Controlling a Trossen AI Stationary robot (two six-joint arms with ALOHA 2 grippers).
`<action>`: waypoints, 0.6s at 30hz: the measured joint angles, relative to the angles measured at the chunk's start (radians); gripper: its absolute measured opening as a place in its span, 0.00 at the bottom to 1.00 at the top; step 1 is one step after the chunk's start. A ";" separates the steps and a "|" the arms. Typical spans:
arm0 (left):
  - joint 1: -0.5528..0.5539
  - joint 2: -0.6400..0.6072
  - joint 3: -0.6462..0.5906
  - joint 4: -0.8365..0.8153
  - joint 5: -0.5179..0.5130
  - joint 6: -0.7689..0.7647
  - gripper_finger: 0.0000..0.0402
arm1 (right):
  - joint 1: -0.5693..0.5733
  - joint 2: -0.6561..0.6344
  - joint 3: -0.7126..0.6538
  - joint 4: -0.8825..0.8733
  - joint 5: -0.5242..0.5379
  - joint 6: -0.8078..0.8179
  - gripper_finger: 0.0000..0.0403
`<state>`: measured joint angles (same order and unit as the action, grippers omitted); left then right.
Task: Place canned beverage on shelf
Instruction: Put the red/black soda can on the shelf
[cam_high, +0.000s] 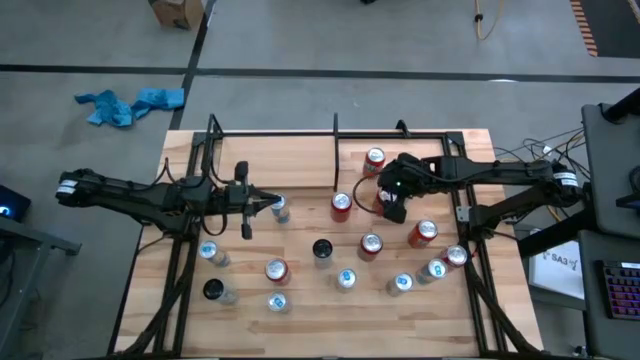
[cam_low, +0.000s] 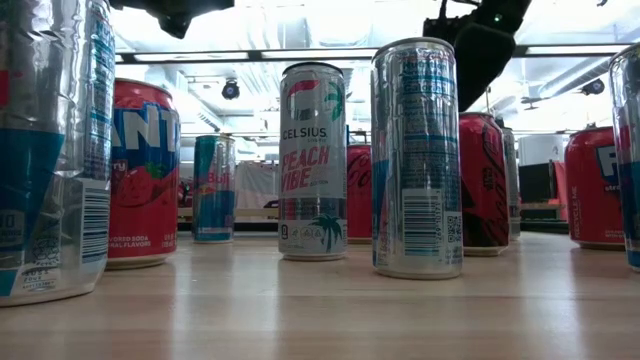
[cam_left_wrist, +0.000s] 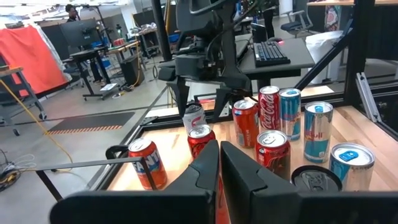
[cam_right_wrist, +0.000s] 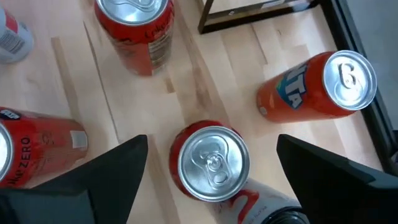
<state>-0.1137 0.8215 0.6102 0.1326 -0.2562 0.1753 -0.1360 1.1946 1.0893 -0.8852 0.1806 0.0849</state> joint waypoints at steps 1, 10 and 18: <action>0.001 0.000 0.000 0.000 0.000 0.000 0.00 | -0.005 0.005 0.000 0.000 -0.002 -0.004 0.87; 0.003 0.001 0.000 0.001 0.000 0.000 0.00 | -0.020 0.101 0.004 -0.031 -0.032 -0.033 0.86; 0.004 0.002 0.000 0.002 0.000 0.000 0.00 | -0.024 0.232 0.072 -0.123 -0.022 -0.035 0.86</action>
<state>-0.1093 0.8230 0.6102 0.1341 -0.2562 0.1753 -0.1600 1.4269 1.1609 -1.0079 0.1590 0.0494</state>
